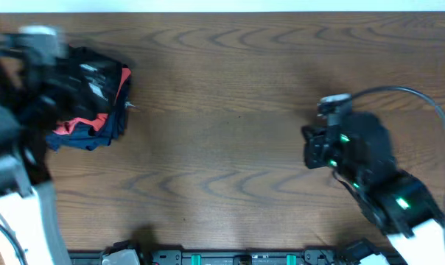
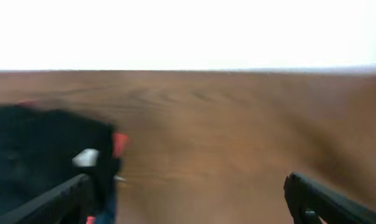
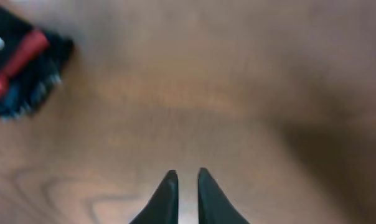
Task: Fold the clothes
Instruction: 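Release the bundle on the stack and pull both grippers back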
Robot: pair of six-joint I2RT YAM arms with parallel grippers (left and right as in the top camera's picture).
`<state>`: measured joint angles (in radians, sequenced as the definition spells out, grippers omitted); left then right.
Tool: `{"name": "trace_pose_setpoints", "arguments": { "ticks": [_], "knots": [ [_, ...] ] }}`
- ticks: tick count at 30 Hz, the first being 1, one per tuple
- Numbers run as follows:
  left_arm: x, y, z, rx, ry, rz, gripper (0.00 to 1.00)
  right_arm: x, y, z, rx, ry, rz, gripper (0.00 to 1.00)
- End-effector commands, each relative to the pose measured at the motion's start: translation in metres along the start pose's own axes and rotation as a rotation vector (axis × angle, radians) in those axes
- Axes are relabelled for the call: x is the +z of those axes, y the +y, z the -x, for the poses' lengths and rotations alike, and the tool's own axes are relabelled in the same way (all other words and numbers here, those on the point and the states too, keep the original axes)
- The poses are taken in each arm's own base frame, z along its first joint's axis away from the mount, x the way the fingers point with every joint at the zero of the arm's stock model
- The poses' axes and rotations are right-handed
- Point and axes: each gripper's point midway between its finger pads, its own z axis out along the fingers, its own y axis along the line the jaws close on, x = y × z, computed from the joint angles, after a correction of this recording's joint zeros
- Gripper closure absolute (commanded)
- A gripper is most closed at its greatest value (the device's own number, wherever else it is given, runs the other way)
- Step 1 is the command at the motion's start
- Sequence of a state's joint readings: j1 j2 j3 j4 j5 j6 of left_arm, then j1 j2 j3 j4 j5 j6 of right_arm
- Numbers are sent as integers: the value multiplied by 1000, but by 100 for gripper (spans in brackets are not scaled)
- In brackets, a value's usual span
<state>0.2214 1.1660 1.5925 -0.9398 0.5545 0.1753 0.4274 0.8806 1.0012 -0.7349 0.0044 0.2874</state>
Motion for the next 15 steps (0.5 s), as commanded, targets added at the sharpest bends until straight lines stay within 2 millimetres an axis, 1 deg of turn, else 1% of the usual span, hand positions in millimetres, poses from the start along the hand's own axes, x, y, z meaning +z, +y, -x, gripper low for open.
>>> {"name": "trace_pose_setpoints", "arguments": {
  "ticks": [1,2,3,4,5,6,7,8,9,12,15],
  "knots": [
    [-32,-22,-3,178,-34,103,2,-53,1,36,-103,-172,-21,86],
    [-47,-25,-6,181,-51,145,2,-70,2,41,-122,-215,-13,85],
    [-63,-26,-11,169,-65,190,2,-83,3,44,-130,-245,-7,82],
    [-79,-27,-18,150,-75,223,2,-98,3,46,-130,-278,1,76],
    [-92,-30,-26,136,-80,235,2,-111,3,46,-128,-307,7,68],
    [-105,-33,-35,130,-82,239,2,-122,3,45,-127,-328,13,56],
    [-116,-36,-46,129,-78,238,2,-132,2,43,-126,-352,18,35],
    [-125,-38,-56,128,-71,239,2,-142,1,41,-124,-377,24,1],
    [-133,-41,-65,127,-66,238,2,-152,1,39,-123,-403,31,1],
    [-149,-45,-87,126,-58,238,2,-173,-1,34,-120,-460,43,1],
    [-157,-46,-102,123,-36,238,2,-185,-3,29,-118,-487,50,1]
  ]
}}
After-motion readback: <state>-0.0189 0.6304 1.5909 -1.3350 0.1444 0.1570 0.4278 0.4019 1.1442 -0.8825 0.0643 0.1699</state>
